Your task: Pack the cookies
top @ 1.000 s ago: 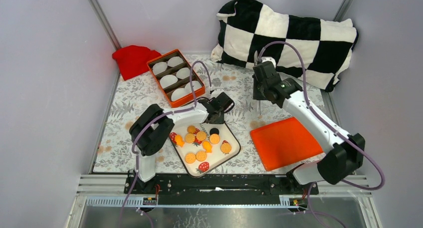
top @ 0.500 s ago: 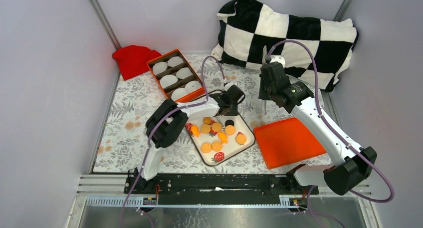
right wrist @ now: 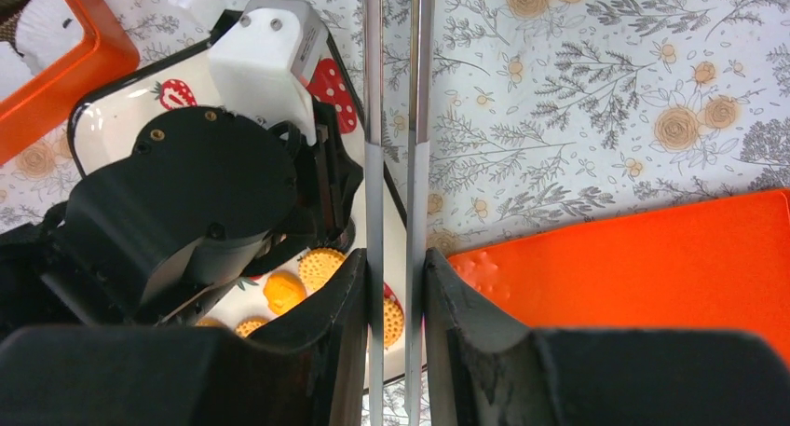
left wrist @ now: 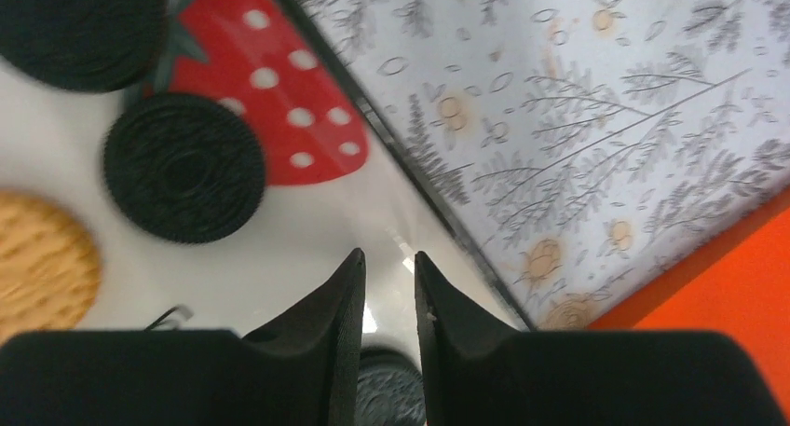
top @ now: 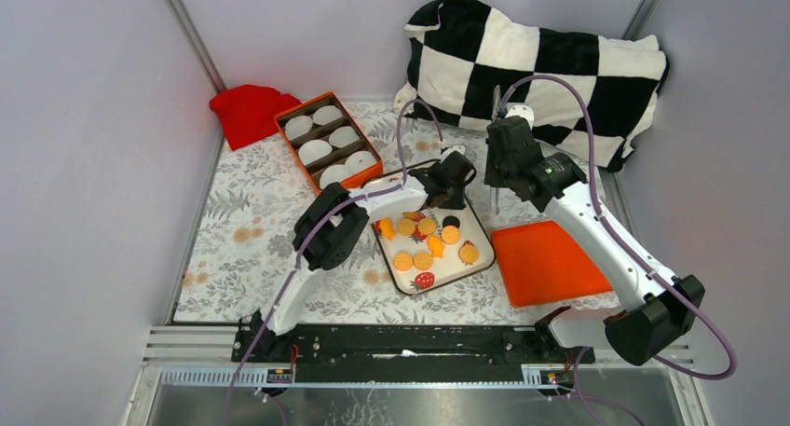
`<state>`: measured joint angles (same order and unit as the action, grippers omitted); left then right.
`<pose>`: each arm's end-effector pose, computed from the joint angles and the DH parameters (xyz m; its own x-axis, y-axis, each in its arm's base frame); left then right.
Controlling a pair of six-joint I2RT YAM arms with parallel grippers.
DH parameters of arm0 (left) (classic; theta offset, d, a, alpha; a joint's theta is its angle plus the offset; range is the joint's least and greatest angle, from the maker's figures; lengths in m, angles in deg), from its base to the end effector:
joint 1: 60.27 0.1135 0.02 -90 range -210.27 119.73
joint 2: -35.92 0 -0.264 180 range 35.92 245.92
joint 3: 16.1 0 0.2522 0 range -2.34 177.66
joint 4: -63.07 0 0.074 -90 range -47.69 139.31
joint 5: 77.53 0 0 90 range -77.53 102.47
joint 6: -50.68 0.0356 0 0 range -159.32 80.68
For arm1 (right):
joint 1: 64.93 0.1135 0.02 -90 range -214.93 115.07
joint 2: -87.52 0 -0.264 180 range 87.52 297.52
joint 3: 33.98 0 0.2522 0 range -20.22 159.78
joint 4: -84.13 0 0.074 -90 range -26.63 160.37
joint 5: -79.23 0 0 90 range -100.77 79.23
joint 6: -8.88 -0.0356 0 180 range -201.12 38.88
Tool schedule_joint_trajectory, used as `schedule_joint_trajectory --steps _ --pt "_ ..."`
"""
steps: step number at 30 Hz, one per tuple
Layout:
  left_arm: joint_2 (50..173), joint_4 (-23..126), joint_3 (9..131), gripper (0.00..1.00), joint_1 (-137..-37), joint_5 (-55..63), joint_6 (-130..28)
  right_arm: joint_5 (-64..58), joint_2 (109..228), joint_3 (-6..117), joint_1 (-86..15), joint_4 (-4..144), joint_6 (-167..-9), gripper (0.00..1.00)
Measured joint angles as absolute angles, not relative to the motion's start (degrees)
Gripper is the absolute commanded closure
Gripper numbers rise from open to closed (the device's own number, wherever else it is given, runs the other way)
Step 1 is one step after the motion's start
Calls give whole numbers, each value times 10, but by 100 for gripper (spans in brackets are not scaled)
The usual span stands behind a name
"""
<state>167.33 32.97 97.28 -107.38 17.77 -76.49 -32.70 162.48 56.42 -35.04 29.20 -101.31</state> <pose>0.3478 -0.3696 0.1519 -0.8193 -0.0020 -0.5734 0.2417 0.9056 -0.3484 0.2469 0.1266 0.3675 -0.5908 0.0297 -0.8063 -0.0091 0.9990 0.0434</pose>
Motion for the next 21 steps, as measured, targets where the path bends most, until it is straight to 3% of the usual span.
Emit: schedule_joint_trajectory --steps 6,12,16,21 --pt "1575 256 914 66 -1048 247 -779 -321 1625 564 -350 309 -1013 80" --pt "1454 221 888 67 -900 308 -816 -308 1625 564 -350 321 -1013 80" --pt "1479 202 897 68 -818 342 -828 -306 1625 564 -350 325 -1010 80" --pt "1535 160 892 70 -808 352 -837 -306 1625 564 -350 326 -1004 80"
